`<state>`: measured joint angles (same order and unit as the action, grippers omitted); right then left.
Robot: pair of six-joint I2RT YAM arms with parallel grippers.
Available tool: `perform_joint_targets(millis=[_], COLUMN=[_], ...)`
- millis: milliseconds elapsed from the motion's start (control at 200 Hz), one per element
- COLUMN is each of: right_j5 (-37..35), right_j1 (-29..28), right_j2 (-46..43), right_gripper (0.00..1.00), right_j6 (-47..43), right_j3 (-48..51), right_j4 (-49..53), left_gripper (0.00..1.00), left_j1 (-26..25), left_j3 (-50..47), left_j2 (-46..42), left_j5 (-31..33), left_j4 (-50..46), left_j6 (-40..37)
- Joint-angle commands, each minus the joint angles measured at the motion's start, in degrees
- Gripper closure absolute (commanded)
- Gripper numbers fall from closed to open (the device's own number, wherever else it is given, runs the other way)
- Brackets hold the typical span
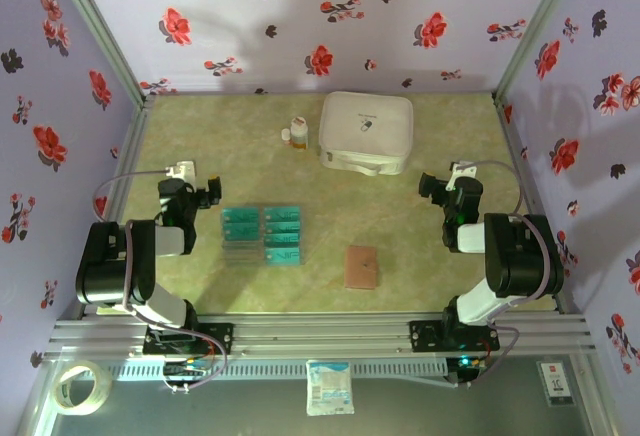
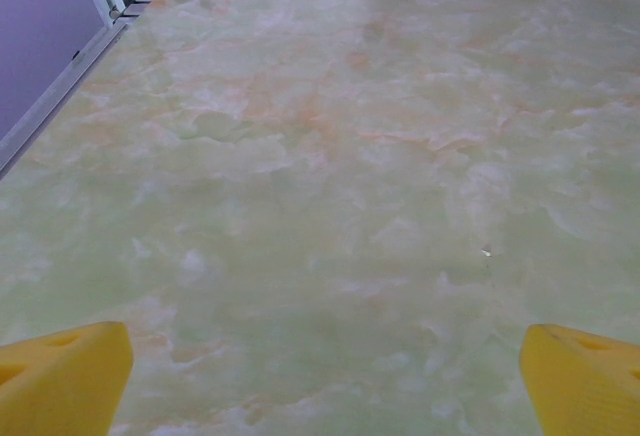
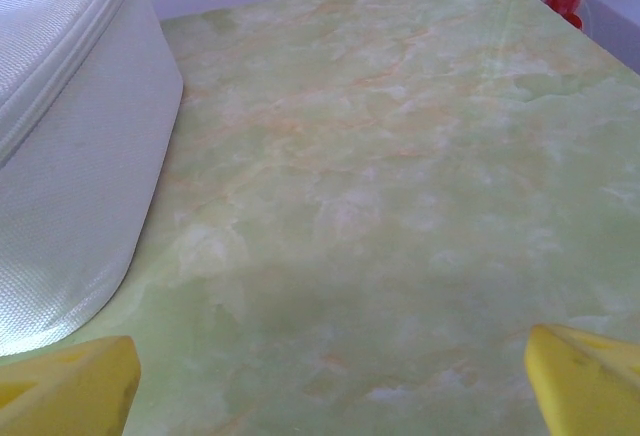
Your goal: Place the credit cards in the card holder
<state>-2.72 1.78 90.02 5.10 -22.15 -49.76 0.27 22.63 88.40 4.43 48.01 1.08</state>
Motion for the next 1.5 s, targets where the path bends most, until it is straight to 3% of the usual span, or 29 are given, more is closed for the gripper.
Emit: perform_joint_targets(millis=[0,415,525,660,795,905,995,1120,1250,1380,1495], right_j5=[0.1,-0.1,-3.6,-6.5,-7.6,-15.2,-5.4,5.8,11.8,10.7,7.1], right_j1=[-0.3,-0.3,-0.1,-0.1,-0.1,0.3,1.0,0.7,-3.3,-12.3,-22.3], right_j2=[-0.1,-0.5,-4.7,-13.1,-21.6,-24.7,-25.0,-24.4,-25.7,-27.6,-28.6], right_gripper=[0.01,0.01,0.01,0.01,0.01,0.01,0.01,0.01,0.01,0.01,0.01], right_j6=[0.2,0.4,1.8,2.7,9.3,30.4,28.9,28.2,26.2,22.4,20.6], right_j3=[-0.8,-0.2,0.9,-0.2,-6.9,-13.6,-17.6,-21.2,-22.4,-23.1,-21.9], right_j4=[-0.7,-1.4,-0.1,8.5,25.9,43.0,47.9,52.5,56.4,62.1,64.7], left_gripper=[0.00,0.00,0.00,0.00,0.00,0.00,0.00,0.00,0.00,0.00,0.00], left_j1=[0.0,-0.1,-0.1,0.0,-0.1,0.0,-0.1,-0.2,-1.7,-4.6,-8.6], left_j3=[0.6,0.3,0.2,3.1,4.2,7.4,14.6,22.5,26.2,26.1,24.2], left_j2=[0.2,0.1,-1.8,-6.7,-13.1,-19.7,-24.1,-27.6,-30.0,-31.8,-32.6], left_j5=[0.9,0.9,2.4,4.2,8.8,12.4,13.9,10.4,3.8,-2.1,-2.8], left_j4=[1.5,2.1,1.1,-8.2,-14.1,-22.9,-38.8,-56.5,-67.0,-72.5,-72.6], left_j6=[-0.3,-0.2,0.4,0.4,3.9,10.5,19.9,29.8,34.0,34.7,34.5])
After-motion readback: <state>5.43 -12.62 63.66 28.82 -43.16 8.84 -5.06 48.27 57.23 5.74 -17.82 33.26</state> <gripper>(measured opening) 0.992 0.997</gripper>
